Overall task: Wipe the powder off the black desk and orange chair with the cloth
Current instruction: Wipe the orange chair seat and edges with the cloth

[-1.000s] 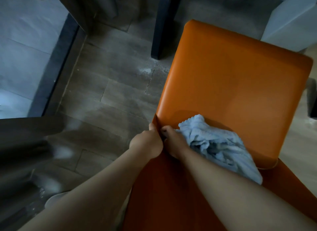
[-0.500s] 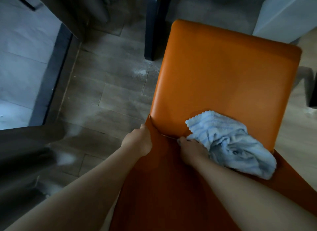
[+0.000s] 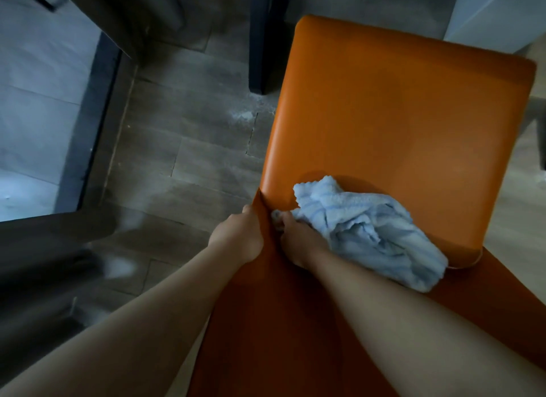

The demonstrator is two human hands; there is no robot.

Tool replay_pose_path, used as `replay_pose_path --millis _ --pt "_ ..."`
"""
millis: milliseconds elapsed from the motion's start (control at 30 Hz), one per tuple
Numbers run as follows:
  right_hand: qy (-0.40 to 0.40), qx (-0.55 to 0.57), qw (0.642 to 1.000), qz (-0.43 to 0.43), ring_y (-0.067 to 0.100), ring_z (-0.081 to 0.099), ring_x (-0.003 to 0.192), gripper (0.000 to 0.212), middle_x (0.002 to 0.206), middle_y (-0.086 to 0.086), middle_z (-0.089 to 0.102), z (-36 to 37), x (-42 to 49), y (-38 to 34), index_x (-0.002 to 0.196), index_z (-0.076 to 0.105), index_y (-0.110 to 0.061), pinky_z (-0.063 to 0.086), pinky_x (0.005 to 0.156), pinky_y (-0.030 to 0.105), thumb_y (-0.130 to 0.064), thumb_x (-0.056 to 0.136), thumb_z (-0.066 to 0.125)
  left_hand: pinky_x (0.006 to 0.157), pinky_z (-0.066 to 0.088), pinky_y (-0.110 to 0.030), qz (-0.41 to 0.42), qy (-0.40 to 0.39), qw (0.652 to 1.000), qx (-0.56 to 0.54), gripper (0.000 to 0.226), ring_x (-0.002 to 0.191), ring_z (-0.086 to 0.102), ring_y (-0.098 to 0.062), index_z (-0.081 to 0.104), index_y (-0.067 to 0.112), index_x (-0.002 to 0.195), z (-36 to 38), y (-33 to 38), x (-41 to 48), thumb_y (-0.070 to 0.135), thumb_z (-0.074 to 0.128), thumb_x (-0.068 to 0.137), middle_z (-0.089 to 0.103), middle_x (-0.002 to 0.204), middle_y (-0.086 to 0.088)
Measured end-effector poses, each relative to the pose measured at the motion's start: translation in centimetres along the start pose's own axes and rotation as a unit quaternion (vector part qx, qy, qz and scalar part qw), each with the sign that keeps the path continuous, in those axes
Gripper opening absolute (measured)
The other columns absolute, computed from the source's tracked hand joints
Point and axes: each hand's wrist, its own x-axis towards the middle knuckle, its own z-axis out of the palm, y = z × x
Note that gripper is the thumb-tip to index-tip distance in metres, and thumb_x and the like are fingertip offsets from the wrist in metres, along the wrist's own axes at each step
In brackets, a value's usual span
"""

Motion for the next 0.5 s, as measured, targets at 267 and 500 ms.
replay_pose_path --millis 267,500 --pt "-0.017 -0.09 0.992 0.085 0.031 0.044 0.127 0.038 0.141 0.011 0.044 -2.0 -2.9 6.8 0.132 0.034 -0.026 0.037 0.101 0.042 -0.021 0.095 0.026 0.077 0.051 -0.042 0.001 -0.007 1.0 0.019 0.035 0.095 0.061 -0.033 0.037 0.01 0.127 -0.4 -0.4 -0.2 0.012 0.041 0.093 0.06 0.109 -0.016" --pt "0.0 -0.092 0.987 0.128 0.028 0.051 0.116 0.024 0.132 0.01 0.053 -4.7 -5.5 11.1 0.117 0.041 -0.027 0.042 0.094 0.039 -0.026 0.095 0.031 0.07 0.043 -0.038 -0.007 0.013 0.997 0.079 0.036 0.098 0.059 -0.034 0.034 0.01 0.131 0.0 0.2 -0.3 0.013 0.041 0.095 0.06 0.109 -0.017"
